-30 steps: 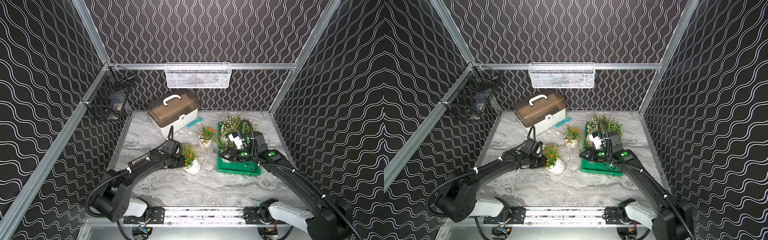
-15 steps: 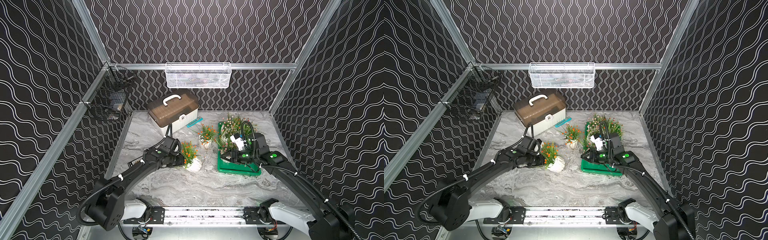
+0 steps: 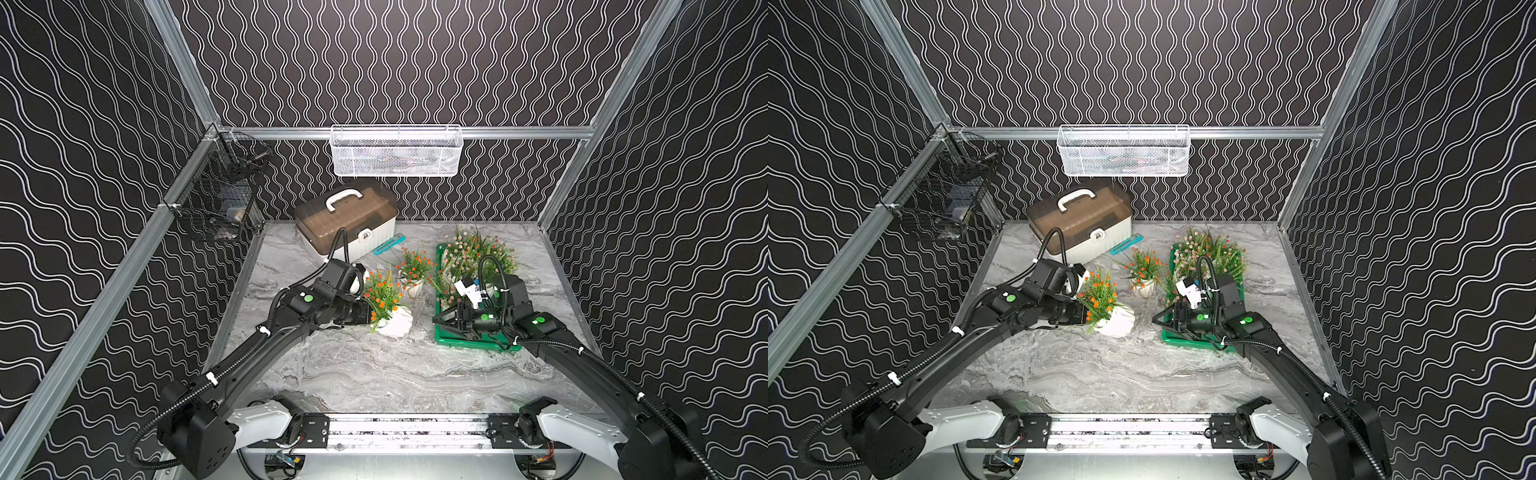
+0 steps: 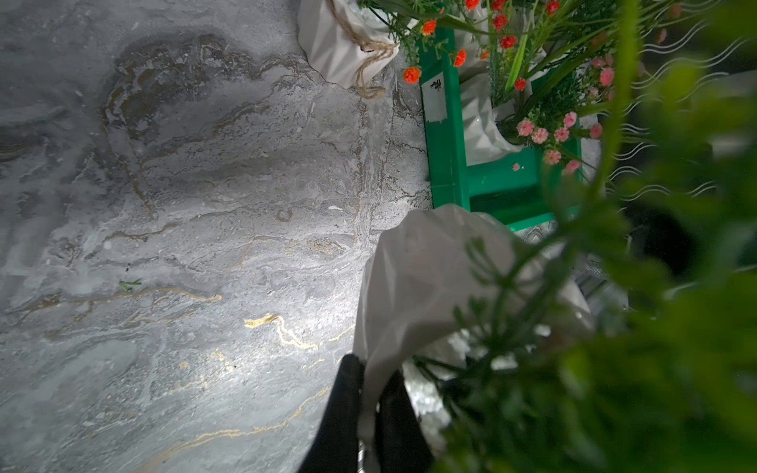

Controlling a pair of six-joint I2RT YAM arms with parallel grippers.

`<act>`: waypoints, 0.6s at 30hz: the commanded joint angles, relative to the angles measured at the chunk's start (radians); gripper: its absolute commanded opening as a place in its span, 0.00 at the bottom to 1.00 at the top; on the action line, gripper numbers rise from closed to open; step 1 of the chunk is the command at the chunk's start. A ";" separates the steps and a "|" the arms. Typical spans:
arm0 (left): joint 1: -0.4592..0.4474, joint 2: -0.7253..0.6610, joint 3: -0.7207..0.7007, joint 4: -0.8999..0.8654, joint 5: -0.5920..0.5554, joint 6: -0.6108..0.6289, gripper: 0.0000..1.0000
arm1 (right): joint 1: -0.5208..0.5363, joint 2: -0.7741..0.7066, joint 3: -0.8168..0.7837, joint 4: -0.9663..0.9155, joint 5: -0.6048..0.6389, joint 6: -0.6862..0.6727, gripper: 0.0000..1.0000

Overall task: Put the potted gypsophila into the storage box
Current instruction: Pick up the baby's breath potted plant from the center of the board, then place the baby's breath potted plant at the storage box.

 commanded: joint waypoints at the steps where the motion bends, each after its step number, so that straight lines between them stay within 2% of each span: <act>1: -0.005 0.008 0.019 -0.002 0.016 0.028 0.00 | 0.001 -0.008 -0.005 0.084 -0.045 0.062 0.58; 4: -0.013 0.025 0.028 -0.002 0.016 0.034 0.00 | 0.002 -0.033 -0.002 0.066 -0.021 0.069 0.59; 8: -0.032 0.057 0.049 -0.004 0.014 0.045 0.00 | 0.027 -0.050 0.050 -0.056 0.089 0.008 0.57; 14: -0.084 0.124 0.110 -0.053 -0.051 0.072 0.00 | 0.241 -0.011 0.202 -0.319 0.513 -0.104 0.50; 18: -0.116 0.143 0.129 -0.049 -0.068 0.063 0.00 | 0.312 0.030 0.251 -0.374 0.607 -0.097 0.46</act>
